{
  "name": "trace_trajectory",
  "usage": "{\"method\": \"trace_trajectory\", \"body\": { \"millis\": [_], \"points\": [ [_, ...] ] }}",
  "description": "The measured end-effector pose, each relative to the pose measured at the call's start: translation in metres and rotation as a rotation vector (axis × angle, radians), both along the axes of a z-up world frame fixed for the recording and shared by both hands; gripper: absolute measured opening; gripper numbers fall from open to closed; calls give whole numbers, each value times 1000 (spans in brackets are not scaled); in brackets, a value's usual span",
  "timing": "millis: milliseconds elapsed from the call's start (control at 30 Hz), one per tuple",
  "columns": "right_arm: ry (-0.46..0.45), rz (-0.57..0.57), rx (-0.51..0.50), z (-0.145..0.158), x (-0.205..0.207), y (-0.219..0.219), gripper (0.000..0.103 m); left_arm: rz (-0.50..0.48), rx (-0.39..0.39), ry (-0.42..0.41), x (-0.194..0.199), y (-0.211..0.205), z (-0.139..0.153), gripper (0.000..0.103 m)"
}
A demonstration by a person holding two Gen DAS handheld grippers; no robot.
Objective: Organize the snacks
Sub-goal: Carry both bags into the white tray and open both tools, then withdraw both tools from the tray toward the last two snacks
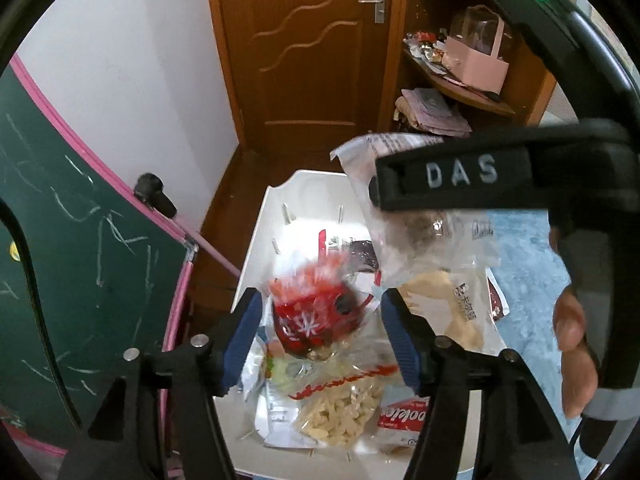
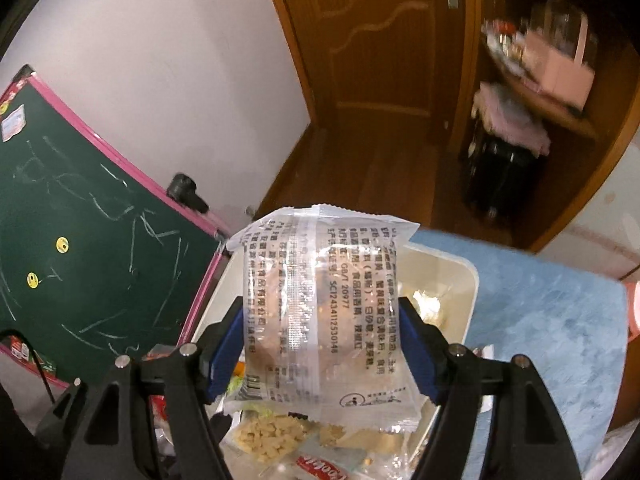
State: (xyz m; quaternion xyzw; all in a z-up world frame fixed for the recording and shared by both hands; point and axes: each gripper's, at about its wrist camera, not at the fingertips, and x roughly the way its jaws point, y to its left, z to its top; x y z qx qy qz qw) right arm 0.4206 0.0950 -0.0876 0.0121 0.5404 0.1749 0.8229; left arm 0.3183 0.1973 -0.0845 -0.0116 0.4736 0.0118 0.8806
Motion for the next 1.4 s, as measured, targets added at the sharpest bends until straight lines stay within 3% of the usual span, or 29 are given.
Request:
{"method": "trace_trajectory", "body": {
  "millis": [100, 333, 533, 900, 1133, 1400],
  "points": [
    [-39, 3, -14, -4, -2, -3, 73, 9, -5, 1, 2, 1, -6, 77],
    [-106, 15, 32, 11, -6, -7, 81, 36, -18, 18, 0, 7, -8, 78],
    [-113, 39, 57, 27, -22, -15, 81, 43, -24, 19, -11, 7, 1, 78],
    [-164, 49, 38, 65, -79, -74, 81, 38, -49, 0, -50, -5, 39, 78],
    [-203, 44, 41, 88, -122, -121, 81, -15, -9, -38, -80, -42, 72, 78],
    [-254, 22, 6, 98, -160, -172, 81, -138, 21, -72, -112, -114, 96, 81]
  ]
}}
